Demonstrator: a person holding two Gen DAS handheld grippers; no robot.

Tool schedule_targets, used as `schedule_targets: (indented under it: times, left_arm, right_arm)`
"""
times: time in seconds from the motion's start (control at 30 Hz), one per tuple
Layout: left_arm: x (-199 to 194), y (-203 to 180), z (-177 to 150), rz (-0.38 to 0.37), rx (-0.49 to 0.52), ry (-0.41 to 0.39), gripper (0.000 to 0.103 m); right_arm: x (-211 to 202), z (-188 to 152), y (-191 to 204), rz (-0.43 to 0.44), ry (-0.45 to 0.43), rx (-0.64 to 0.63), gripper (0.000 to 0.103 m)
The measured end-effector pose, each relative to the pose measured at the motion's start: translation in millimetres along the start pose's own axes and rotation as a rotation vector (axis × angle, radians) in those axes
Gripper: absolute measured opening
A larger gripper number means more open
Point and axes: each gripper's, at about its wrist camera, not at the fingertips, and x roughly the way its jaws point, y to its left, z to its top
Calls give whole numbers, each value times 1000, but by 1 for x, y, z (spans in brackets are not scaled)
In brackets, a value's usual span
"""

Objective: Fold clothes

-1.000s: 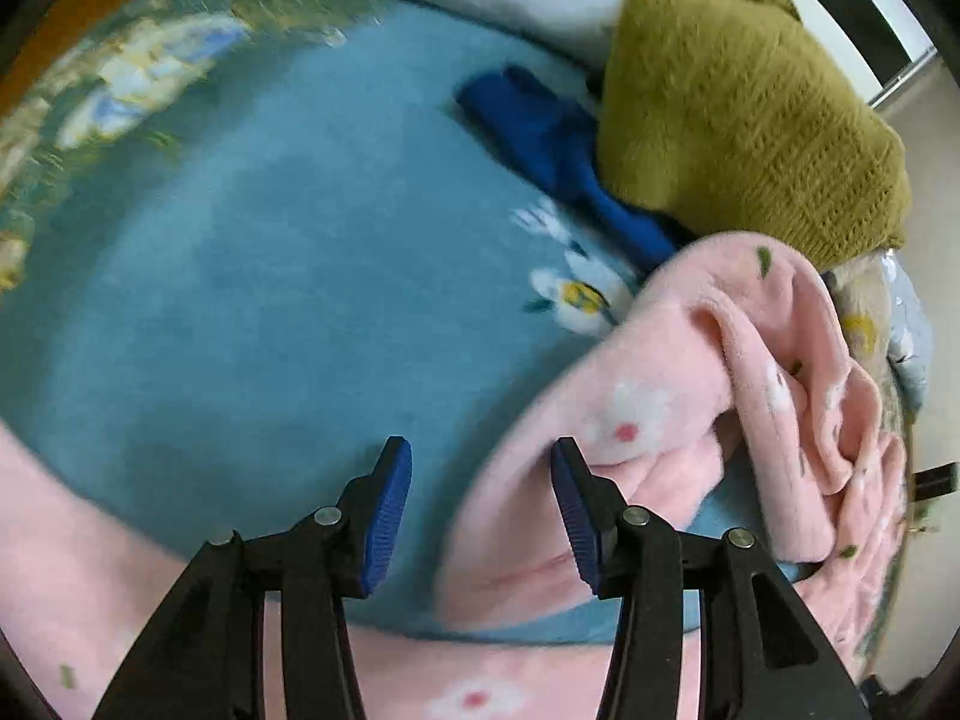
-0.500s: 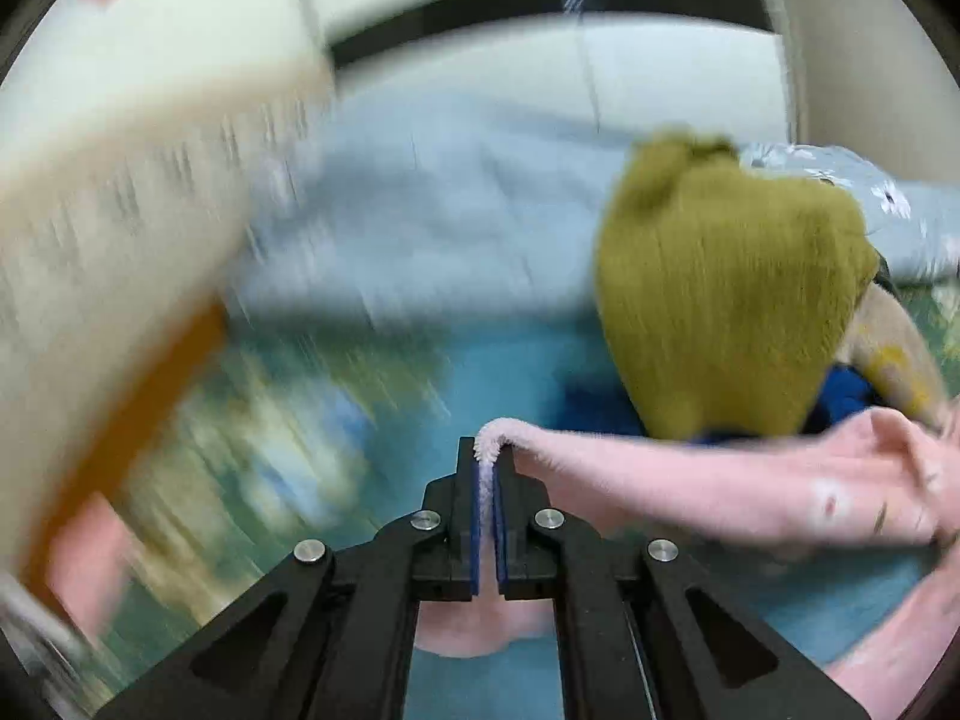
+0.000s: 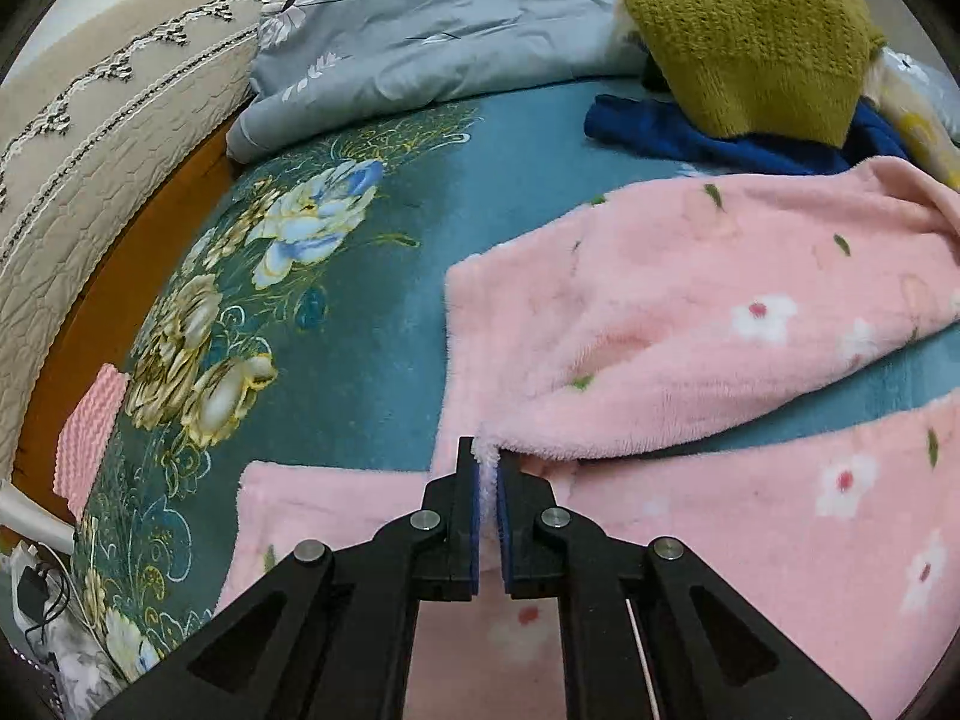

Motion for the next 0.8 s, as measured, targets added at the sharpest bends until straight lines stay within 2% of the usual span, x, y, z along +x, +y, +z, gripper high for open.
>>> schedule_targets:
  times: [0.1,0.27,0.33,0.4,0.47,0.5,0.63,0.73,0.8]
  left_arm:
    - [3,5,-1,-44,-11,30,7]
    - [6,-8,-14,-33,58,63,7]
    - [3,-8,-15,-49,26,80,7]
    - [-2,0,-14,-115,-35,101,10]
    - [-10,13,-13,-190,-100,120,24]
    - [-15,20,-14,-209,-123,120,25]
    - [-35,52,-12,-191,-193,119,25]
    - [-40,79,10,-277,-360,88,25]
    - [-31,89,35,-394,-520,91,28]
  right_arm:
    - [4,3,2,-1,3,-7,48]
    - [16,6,5,-4,28,-12,48]
    - [18,7,5,-3,33,-15,48]
    - [18,8,6,-4,35,-21,48]
    - [16,10,5,-7,29,-26,48]
    - [15,12,4,-9,24,-26,48]
    - [11,28,2,-18,0,-24,48]
    - [9,46,4,-18,-18,-10,48]
    - [8,62,9,-1,-35,22,48]
